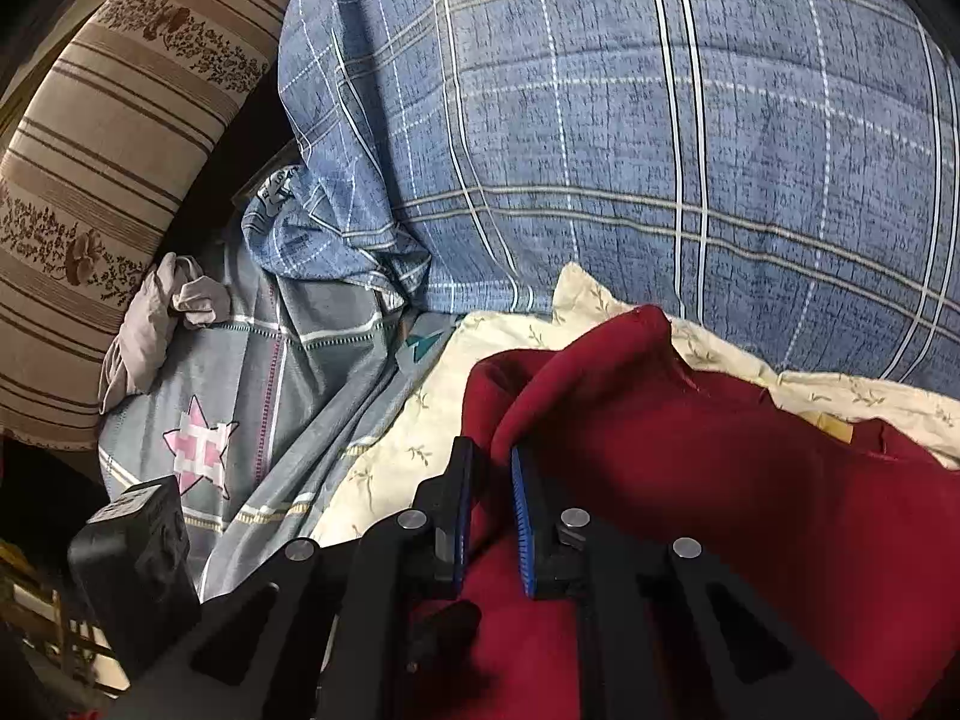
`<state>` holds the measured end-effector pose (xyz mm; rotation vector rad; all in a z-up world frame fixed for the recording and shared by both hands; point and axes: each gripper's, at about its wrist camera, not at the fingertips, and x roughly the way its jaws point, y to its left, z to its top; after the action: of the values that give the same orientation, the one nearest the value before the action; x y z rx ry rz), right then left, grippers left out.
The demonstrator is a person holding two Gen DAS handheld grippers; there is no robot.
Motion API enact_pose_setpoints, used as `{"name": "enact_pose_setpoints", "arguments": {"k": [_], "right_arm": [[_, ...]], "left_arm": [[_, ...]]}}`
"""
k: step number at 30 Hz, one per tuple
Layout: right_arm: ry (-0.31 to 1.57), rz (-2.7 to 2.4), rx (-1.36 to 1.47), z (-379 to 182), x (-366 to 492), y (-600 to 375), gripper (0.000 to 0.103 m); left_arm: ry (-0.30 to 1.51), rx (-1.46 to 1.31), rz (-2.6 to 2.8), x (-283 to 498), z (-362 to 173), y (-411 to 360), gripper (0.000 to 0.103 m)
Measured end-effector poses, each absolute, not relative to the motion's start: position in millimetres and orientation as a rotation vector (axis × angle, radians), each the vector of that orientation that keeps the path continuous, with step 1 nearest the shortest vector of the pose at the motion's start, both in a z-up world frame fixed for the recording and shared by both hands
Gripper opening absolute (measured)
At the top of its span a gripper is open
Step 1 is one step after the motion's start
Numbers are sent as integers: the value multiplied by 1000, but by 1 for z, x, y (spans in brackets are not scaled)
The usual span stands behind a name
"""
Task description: Fold small clothes
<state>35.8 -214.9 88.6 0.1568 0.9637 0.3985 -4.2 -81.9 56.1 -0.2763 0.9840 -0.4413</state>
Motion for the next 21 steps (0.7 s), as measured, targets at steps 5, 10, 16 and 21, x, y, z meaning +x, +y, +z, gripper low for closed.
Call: {"name": "enact_pose_setpoints", "arguments": {"k": [5,10,16,21], "right_arm": [[976,362,241,93,35,-224,68],[990,364,204,97,38,-209,78],[1096,285,18,62,55,-178,78],[1081,244,-83,54,57,-168,40]], "left_arm": [[934,-253,-449,-10,66,-85,24],[906,-218,-451,-15,73,-91,24],[889,-186,-454,-25,79,-93,24],[904,-159,-441,-21,77,-95,22]]}}
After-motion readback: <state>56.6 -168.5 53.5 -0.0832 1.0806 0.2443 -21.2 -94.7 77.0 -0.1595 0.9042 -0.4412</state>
